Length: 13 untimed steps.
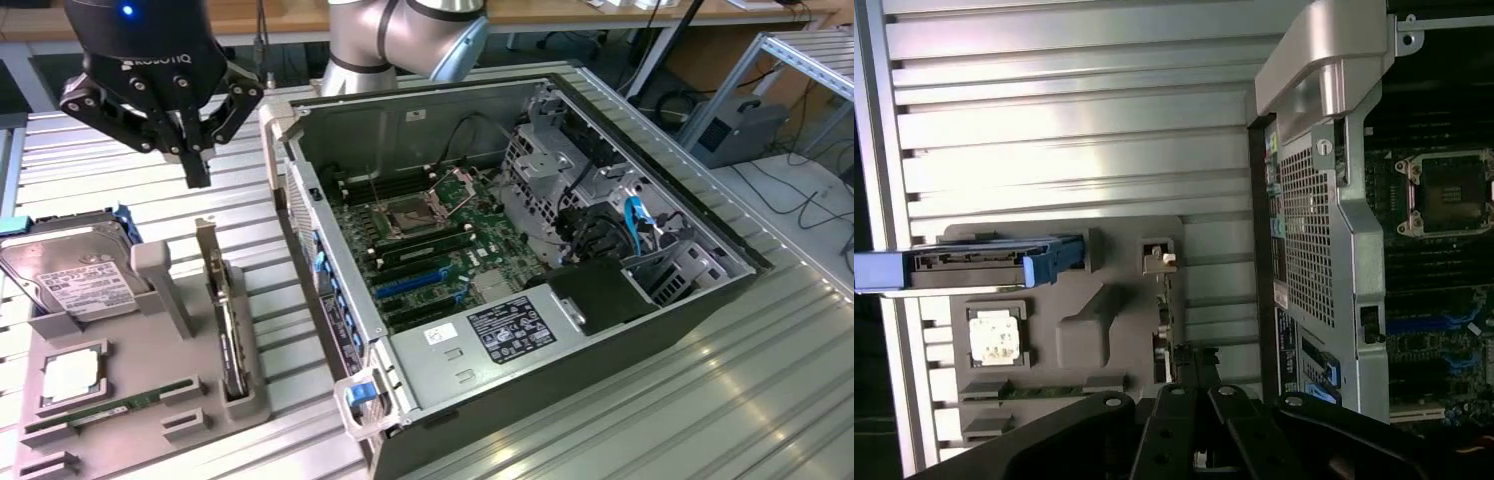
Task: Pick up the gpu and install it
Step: 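Reach for the gpu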
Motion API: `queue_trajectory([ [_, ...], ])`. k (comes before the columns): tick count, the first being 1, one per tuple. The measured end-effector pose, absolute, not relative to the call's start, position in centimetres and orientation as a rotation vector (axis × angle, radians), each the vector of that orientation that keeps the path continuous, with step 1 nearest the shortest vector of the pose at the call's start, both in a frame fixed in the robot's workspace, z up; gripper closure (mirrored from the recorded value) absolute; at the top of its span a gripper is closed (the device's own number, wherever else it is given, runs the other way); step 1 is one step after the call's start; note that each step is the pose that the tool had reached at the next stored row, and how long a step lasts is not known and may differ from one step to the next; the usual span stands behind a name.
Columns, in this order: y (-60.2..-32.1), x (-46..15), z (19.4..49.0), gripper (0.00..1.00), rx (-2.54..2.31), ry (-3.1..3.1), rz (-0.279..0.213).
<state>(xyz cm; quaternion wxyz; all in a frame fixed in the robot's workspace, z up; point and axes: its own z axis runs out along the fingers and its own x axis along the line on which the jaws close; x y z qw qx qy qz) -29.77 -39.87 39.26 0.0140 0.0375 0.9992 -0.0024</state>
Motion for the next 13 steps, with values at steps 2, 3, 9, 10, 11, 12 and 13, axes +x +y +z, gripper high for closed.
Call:
queue_trajectory([
  [2, -39.9, -29.8, 39.3, 0.89, 0.117, 3.111, -0.008],
  [3, -39.9, -29.8, 39.3, 0.89, 0.117, 3.112, -0.008],
  [9, -40.5, -29.8, 39.3, 0.89, 0.117, 3.111, -0.008],
  [10, -40.7, -29.9, 39.3, 0.89, 0.117, 3.111, -0.008],
  [11, -40.9, -29.9, 39.3, 0.89, 0.117, 3.111, -0.008],
  [12, -41.1, -29.9, 39.3, 0.89, 0.117, 3.111, -0.008],
  [13, -41.4, -29.9, 39.3, 0.89, 0.117, 3.111, -0.008],
])
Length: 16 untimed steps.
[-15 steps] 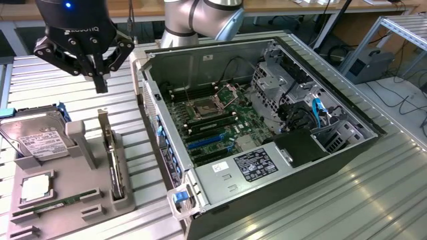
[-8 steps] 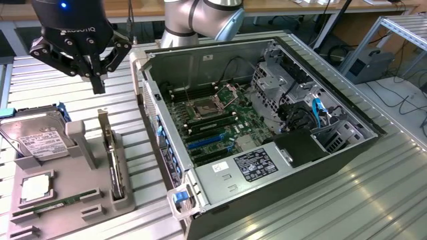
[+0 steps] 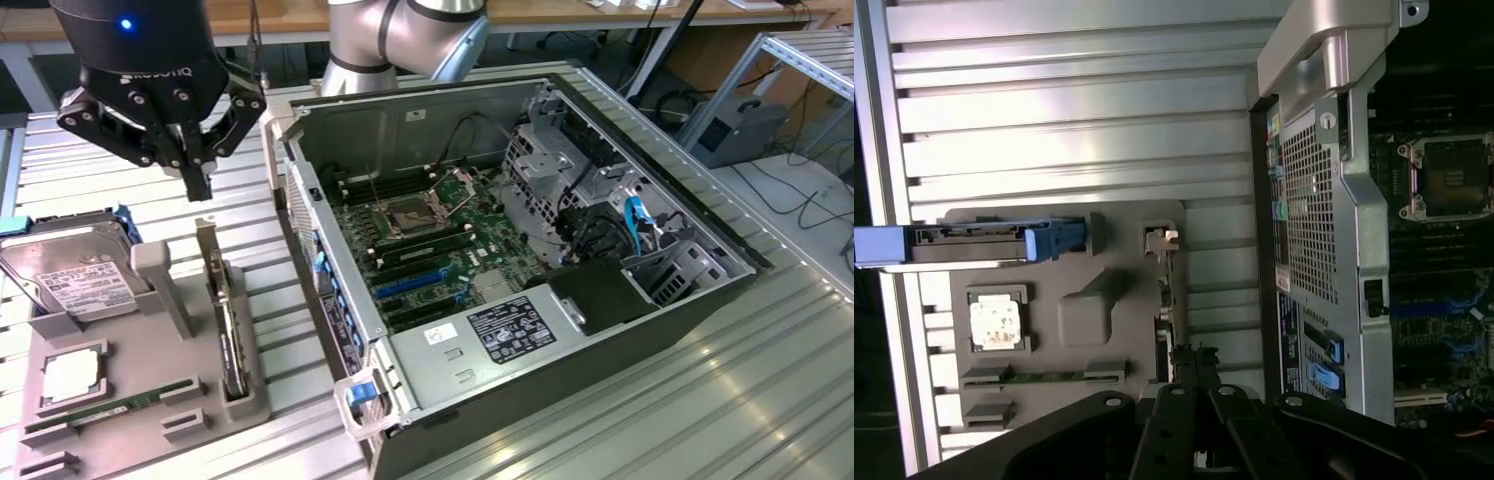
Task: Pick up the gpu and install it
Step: 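Reach for the gpu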
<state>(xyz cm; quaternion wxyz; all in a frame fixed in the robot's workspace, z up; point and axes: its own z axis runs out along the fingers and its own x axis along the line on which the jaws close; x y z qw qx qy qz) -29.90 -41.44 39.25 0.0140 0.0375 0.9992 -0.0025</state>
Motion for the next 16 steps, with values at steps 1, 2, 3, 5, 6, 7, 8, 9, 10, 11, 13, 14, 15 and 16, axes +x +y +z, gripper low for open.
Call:
queue_trajectory([
  [1, -41.7, -29.9, 39.3, 0.89, 0.117, 3.111, -0.008],
  [2, -42.0, -29.9, 39.3, 0.89, 0.117, 3.112, -0.008],
  [3, -42.2, -30.0, 39.2, 0.89, 0.117, 3.111, -0.008],
  [5, -42.5, -30.0, 39.2, 0.89, 0.117, 3.111, -0.008],
  [6, -42.6, -30.0, 39.2, 0.89, 0.117, 3.111, -0.008],
  [7, -42.7, -30.0, 39.3, 0.89, 0.117, 3.112, -0.008],
  [8, -42.8, -30.1, 39.2, 0.89, 0.117, 3.111, -0.008],
  [9, -42.9, -30.1, 39.2, 0.89, 0.117, 3.111, -0.008],
  [10, -43.0, -30.1, 39.2, 0.89, 0.117, 3.111, -0.008],
  [11, -43.3, -30.2, 39.2, 0.89, 0.117, 3.111, -0.008],
  [13, -43.6, -30.3, 39.2, 0.89, 0.117, 3.111, -0.008],
  [14, -43.8, -30.3, 39.2, 0.89, 0.117, 3.111, -0.008],
  [15, -44.0, -30.3, 39.2, 0.89, 0.117, 3.111, -0.008],
  [16, -44.1, -30.4, 39.2, 0.89, 0.117, 3.111, -0.008],
])
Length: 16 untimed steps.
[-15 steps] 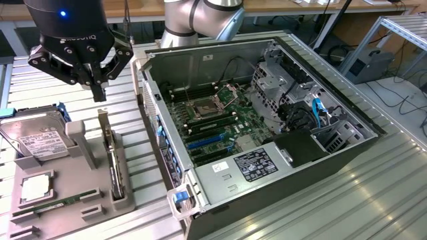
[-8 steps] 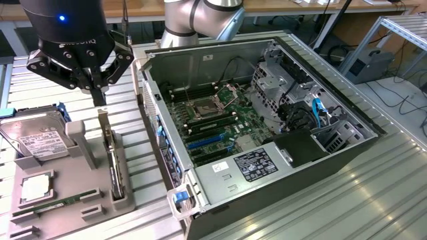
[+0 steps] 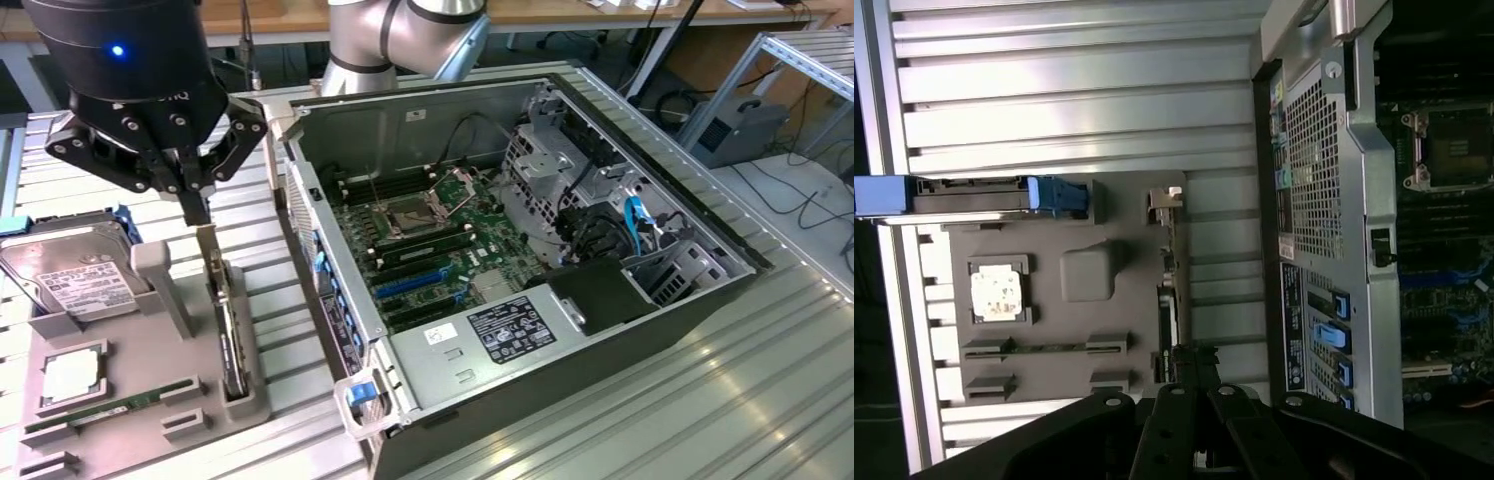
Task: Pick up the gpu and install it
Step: 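Reach for the gpu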
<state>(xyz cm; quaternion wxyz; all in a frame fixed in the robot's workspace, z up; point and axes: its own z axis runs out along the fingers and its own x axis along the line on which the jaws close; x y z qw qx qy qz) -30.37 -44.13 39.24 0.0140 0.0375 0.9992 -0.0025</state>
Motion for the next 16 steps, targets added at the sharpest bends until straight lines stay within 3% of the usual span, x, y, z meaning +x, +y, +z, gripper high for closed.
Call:
queue_trajectory([
  [16, -45.8, -30.9, 39.0, 0.89, 0.117, 3.111, -0.008],
])
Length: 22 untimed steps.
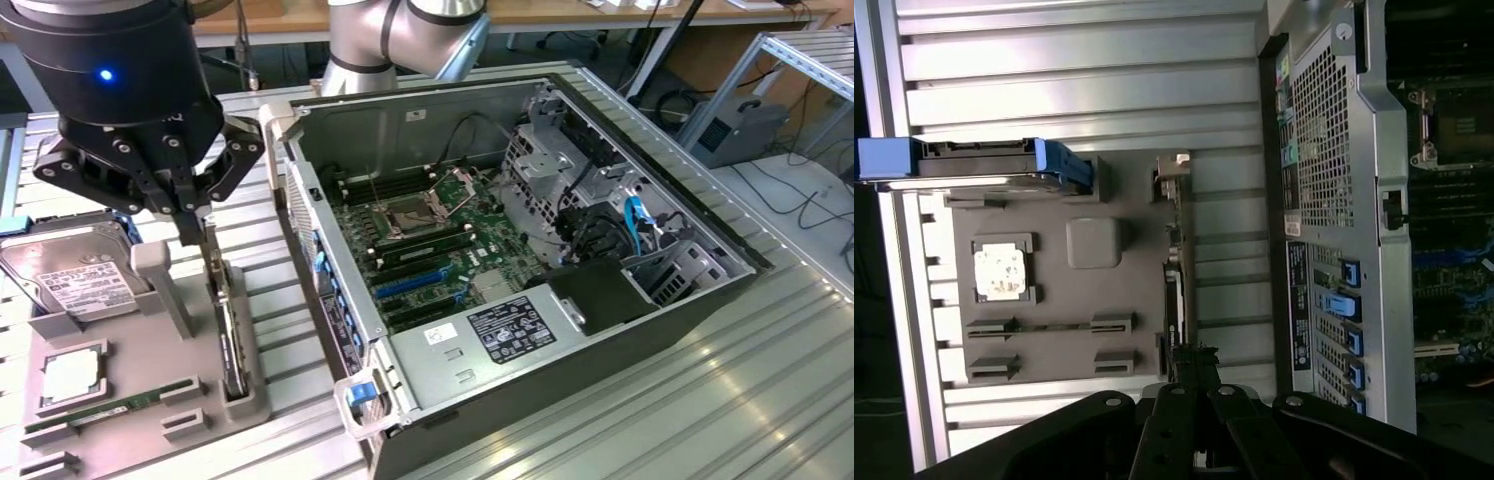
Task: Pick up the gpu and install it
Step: 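Reach for the gpu, then pick up the gpu and move the gpu toward the slot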
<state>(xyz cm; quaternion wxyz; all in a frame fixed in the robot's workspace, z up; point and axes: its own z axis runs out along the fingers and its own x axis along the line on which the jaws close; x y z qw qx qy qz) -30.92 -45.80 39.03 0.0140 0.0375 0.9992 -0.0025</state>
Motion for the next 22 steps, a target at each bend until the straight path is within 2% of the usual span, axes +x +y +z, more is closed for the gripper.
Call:
queue_trajectory([
  [22, -45.87, -31.46, 38.58, 0.89, 0.117, 3.112, -0.008],
])
